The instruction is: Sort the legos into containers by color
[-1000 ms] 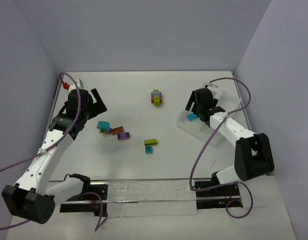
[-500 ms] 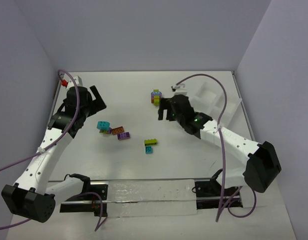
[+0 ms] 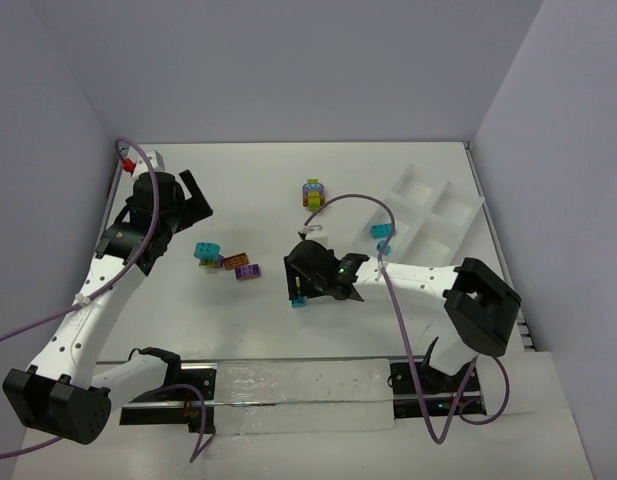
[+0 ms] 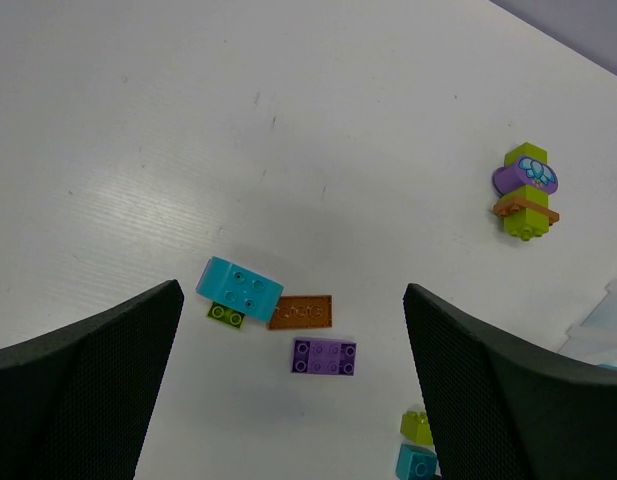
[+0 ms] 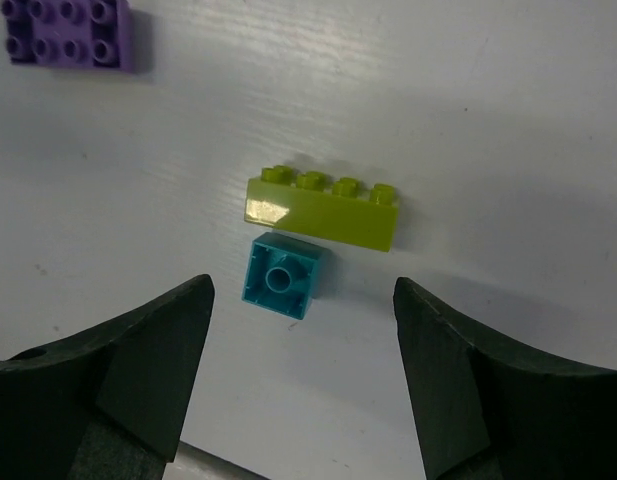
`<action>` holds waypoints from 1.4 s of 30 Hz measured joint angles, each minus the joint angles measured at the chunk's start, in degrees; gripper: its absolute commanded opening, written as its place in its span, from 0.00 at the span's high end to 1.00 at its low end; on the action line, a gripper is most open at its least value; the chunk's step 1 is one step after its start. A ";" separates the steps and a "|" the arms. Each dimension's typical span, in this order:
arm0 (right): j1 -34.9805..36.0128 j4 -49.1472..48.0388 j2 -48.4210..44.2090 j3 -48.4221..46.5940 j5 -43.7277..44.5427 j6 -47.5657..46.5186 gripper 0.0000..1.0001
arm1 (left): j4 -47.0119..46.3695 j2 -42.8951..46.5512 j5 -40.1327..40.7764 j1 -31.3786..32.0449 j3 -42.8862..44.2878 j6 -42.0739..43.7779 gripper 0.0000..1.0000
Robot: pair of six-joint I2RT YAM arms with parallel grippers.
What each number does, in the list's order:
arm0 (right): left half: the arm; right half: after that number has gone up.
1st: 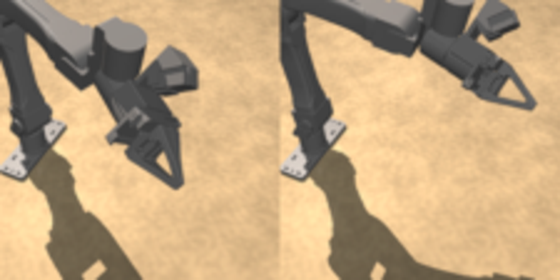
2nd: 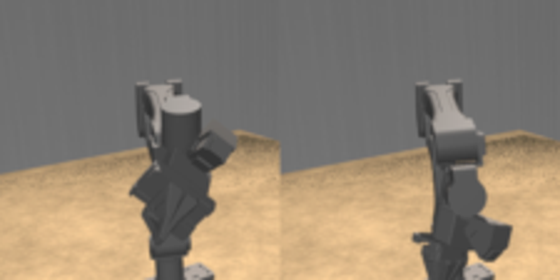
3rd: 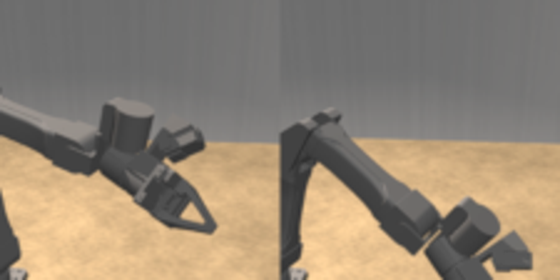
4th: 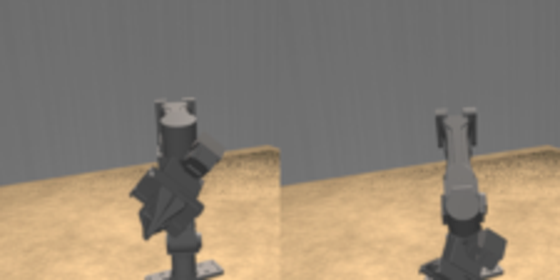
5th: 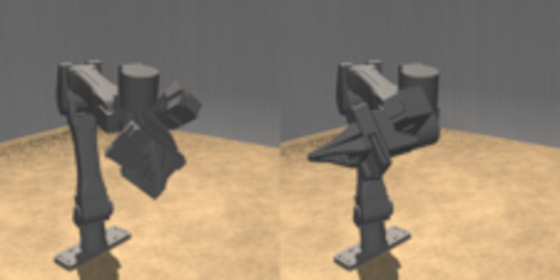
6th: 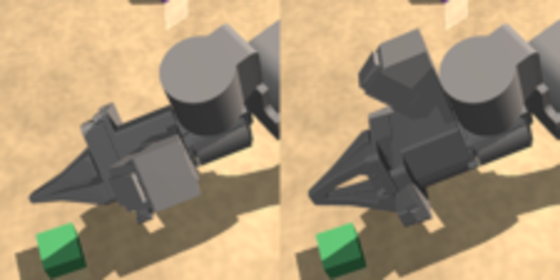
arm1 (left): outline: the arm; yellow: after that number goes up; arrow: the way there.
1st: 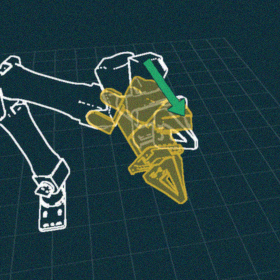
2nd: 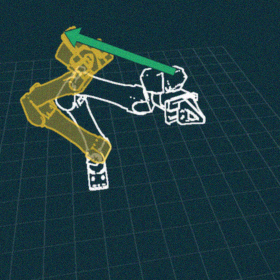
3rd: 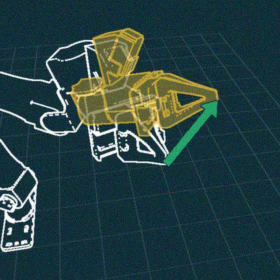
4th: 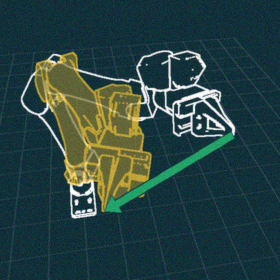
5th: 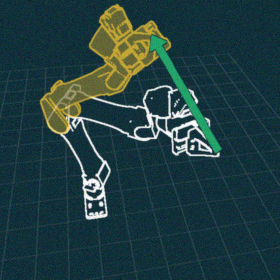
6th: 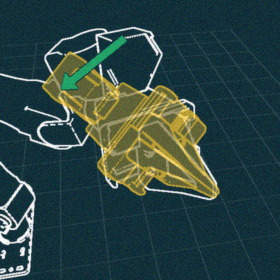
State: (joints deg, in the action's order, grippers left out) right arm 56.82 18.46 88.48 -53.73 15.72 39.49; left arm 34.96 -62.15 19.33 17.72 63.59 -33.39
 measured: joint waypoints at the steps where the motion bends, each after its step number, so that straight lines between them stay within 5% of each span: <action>1: 0.18 0.83 0.94 -0.49 -0.03 0.34 0.22 | 0.00 0.00 0.00 0.00 0.00 -0.02 0.01; 11: 1.88 3.37 5.50 -4.25 -1.47 3.80 0.21 | 0.64 -0.29 0.02 0.00 0.25 0.56 0.01; 22: 4.63 8.59 15.30 -12.29 -1.45 9.87 0.37 | 2.13 -1.53 -3.16 0.00 1.79 2.97 0.01; 29: 4.65 11.70 17.40 -14.32 -1.18 11.43 0.71 | 2.08 -1.68 -5.97 0.00 1.79 3.64 0.01; 42: 5.34 20.03 3.92 -17.39 6.72 6.35 0.71 | 0.94 0.26 -7.93 0.00 1.49 4.05 0.01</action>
State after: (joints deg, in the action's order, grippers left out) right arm 62.17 38.48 92.41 -71.11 22.44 45.85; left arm 35.90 -61.89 11.40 17.72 65.08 -29.34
